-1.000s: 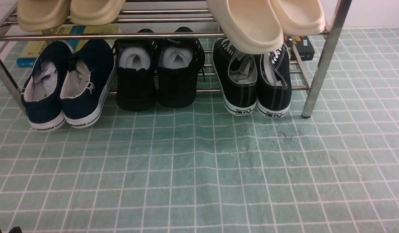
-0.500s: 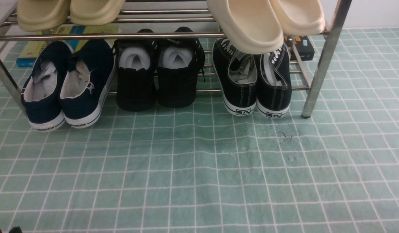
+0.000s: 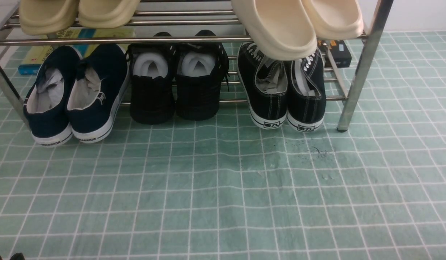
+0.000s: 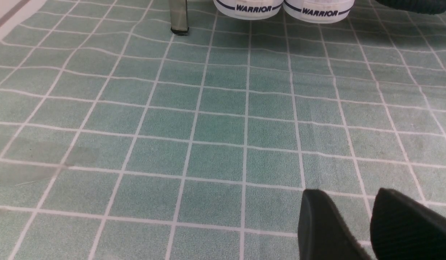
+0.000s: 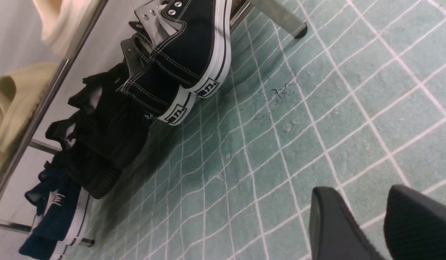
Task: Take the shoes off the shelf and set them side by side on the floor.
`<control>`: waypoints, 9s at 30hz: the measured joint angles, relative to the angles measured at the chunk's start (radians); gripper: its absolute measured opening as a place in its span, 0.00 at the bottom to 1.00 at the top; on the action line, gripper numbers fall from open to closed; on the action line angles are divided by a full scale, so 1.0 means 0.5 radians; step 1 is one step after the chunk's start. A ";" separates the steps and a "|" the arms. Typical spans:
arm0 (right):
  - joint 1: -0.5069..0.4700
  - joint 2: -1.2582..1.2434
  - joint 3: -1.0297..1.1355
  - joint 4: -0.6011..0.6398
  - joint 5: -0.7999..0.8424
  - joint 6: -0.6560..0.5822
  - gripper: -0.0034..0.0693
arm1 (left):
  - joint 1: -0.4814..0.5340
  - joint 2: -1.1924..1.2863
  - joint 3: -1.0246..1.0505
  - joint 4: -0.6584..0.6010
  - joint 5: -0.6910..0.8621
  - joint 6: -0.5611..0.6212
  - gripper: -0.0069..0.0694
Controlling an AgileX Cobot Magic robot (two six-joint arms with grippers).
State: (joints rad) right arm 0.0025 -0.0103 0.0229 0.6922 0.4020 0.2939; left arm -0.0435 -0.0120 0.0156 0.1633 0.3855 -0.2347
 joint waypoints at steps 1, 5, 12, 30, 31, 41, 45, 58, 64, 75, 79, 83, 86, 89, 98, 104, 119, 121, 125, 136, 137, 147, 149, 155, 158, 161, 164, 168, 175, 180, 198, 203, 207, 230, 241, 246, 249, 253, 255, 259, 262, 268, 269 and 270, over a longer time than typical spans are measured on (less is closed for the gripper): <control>0.000 0.000 0.000 0.008 0.000 0.000 0.38 | 0.000 0.000 0.000 0.000 0.000 0.000 0.40; 0.000 0.000 -0.023 0.029 -0.017 -0.115 0.35 | 0.000 0.000 0.000 0.000 0.000 0.000 0.40; 0.000 0.175 -0.539 0.025 0.024 -0.861 0.06 | 0.000 0.000 0.000 0.000 0.000 0.000 0.40; 0.000 2.031 -1.365 0.177 1.025 -1.503 0.05 | 0.000 0.000 0.000 0.000 0.000 0.000 0.40; 0.004 2.101 -1.420 0.239 1.053 -1.556 0.05 | 0.000 0.000 0.000 0.000 0.000 0.000 0.40; 0.625 2.759 -2.173 -0.012 1.130 -1.168 0.05 | 0.000 0.000 0.000 0.000 0.000 0.000 0.40; 0.917 3.042 -2.572 -0.392 1.121 -0.829 0.05 | 0.000 0.000 0.000 0.000 0.000 0.000 0.40; 1.295 3.825 -3.700 -1.355 1.168 -0.266 0.47 | 0.000 0.000 0.000 0.000 0.000 0.000 0.40; 1.295 4.035 -3.874 -1.662 1.088 -0.210 0.61 | 0.000 0.000 0.000 0.000 0.000 0.000 0.40; 1.297 4.216 -3.888 -1.963 0.942 -0.044 0.63 | 0.000 0.000 0.000 0.000 0.000 0.000 0.40; 1.299 4.216 -3.888 -1.979 0.924 0.017 0.62 | 0.000 0.000 0.000 0.000 0.000 0.000 0.40; 1.301 4.210 -3.888 -1.968 0.924 0.032 0.62 | 0.000 0.000 0.000 0.000 0.000 0.000 0.40; 1.301 4.201 -3.888 -1.950 0.944 0.036 0.62 | 0.000 0.000 0.000 0.000 0.000 0.000 0.40; 1.301 4.186 -3.888 -1.921 0.985 0.036 0.62 | 0.000 0.000 0.000 0.000 0.000 0.000 0.40; 1.299 4.063 -3.888 -1.777 1.082 0.039 0.61 | 0.000 0.000 0.000 0.000 0.000 0.000 0.40; 1.299 3.971 -3.888 -1.703 1.181 0.022 0.61 | 0.000 0.000 0.000 0.000 0.000 0.000 0.40; 1.576 3.774 -3.825 -1.529 1.669 -0.202 0.61 | 0.000 0.000 0.000 0.000 0.000 0.000 0.40; 1.633 3.786 -3.785 -1.588 1.674 -0.192 0.61 | 0.000 0.000 0.000 0.000 0.000 0.000 0.40; 1.734 3.915 -3.725 -1.929 1.637 -0.033 0.61 | 0.000 0.000 0.000 0.000 0.000 0.000 0.40; 1.730 4.191 -3.725 -2.744 1.261 0.335 0.79 | -0.002 0.000 0.000 0.000 0.000 0.000 0.40; 1.730 4.196 -3.725 -2.768 1.251 0.345 0.81 | -0.002 0.000 0.000 0.000 0.000 0.000 0.40; 1.681 4.258 -3.725 -2.873 1.208 0.496 0.85 | -0.002 0.000 0.000 0.000 0.000 0.000 0.40; 1.644 4.275 -3.725 -2.873 1.204 0.510 0.85 | -0.002 0.000 0.000 0.000 0.000 0.000 0.40; 1.559 4.331 -3.725 -2.873 1.194 0.547 0.84 | -0.002 0.000 0.000 0.000 0.000 0.000 0.40; 1.555 4.332 -3.725 -2.873 1.192 0.547 0.78 | -0.002 0.000 0.000 0.000 0.000 0.000 0.40; 1.555 4.332 -3.725 -2.860 1.176 0.547 0.63 | -0.002 0.000 0.000 0.000 0.000 0.000 0.40; 1.560 4.332 -3.725 -2.820 1.161 0.517 0.33 | -0.002 0.000 0.000 0.000 0.000 0.000 0.40; 1.585 4.306 -3.725 -2.724 1.176 0.423 0.06 | -0.002 0.000 0.000 0.000 0.000 0.000 0.40; 1.686 4.167 -3.719 -2.491 1.437 0.297 0.05 | -0.002 0.000 0.000 0.000 0.000 0.000 0.41; 1.745 4.036 -3.718 -2.322 1.568 0.215 0.05 | -0.002 0.000 0.000 0.000 0.000 0.000 0.41; 1.754 3.440 -3.324 -1.813 1.698 0.059 0.05 | -0.002 0.000 0.000 0.000 0.000 0.000 0.41; 1.754 3.288 -3.126 -1.703 1.712 0.139 0.05 | -0.002 0.000 0.000 0.000 0.000 0.000 0.41; 1.754 3.267 -2.989 -1.683 1.695 0.223 0.06 | -0.002 0.000 0.000 0.000 0.000 0.000 0.41; 1.939 3.296 -2.835 -1.573 1.577 0.490 0.06 | -0.002 0.000 0.000 0.000 0.000 0.000 0.41; 1.969 3.296 -2.835 -1.856 1.403 0.701 0.07 | -0.002 0.000 0.000 0.000 0.000 0.000 0.41; 1.975 3.361 -2.835 -1.866 1.317 0.768 0.07 | -0.002 0.000 0.000 0.000 0.000 0.000 0.41; 1.977 3.425 -2.835 -1.864 1.286 0.789 0.07 | -0.002 0.000 0.000 0.000 0.000 0.000 0.41; 1.985 3.493 -2.835 -1.876 1.234 0.824 0.07 | -0.002 0.000 0.000 0.000 0.000 0.000 0.41; 1.989 3.535 -2.835 -1.907 1.200 0.847 0.07 | -0.002 0.000 0.000 0.000 0.000 0.000 0.41; 1.977 3.620 -2.835 -1.984 1.164 0.872 0.07 | -0.002 0.000 0.000 0.000 0.000 0.000 0.41; 1.973 3.678 -2.835 -2.020 1.149 0.876 0.07 | -0.002 0.000 0.000 0.000 0.000 0.000 0.41; 1.973 3.714 -2.835 -2.022 1.134 0.876 0.09 | -0.002 0.000 0.000 0.000 0.000 0.000 0.41; 1.973 3.714 -2.835 -2.022 1.133 0.876 0.10 | -0.002 0.000 0.000 0.000 0.000 0.000 0.41; 1.973 3.714 -2.835 -2.022 1.126 0.876 0.12 | -0.002 0.000 0.000 0.000 0.000 0.000 0.41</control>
State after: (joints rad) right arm 0.9891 1.8468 -1.3945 -0.3185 0.9650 0.7316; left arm -0.0448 -0.0120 0.0156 0.1633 0.3855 -0.2347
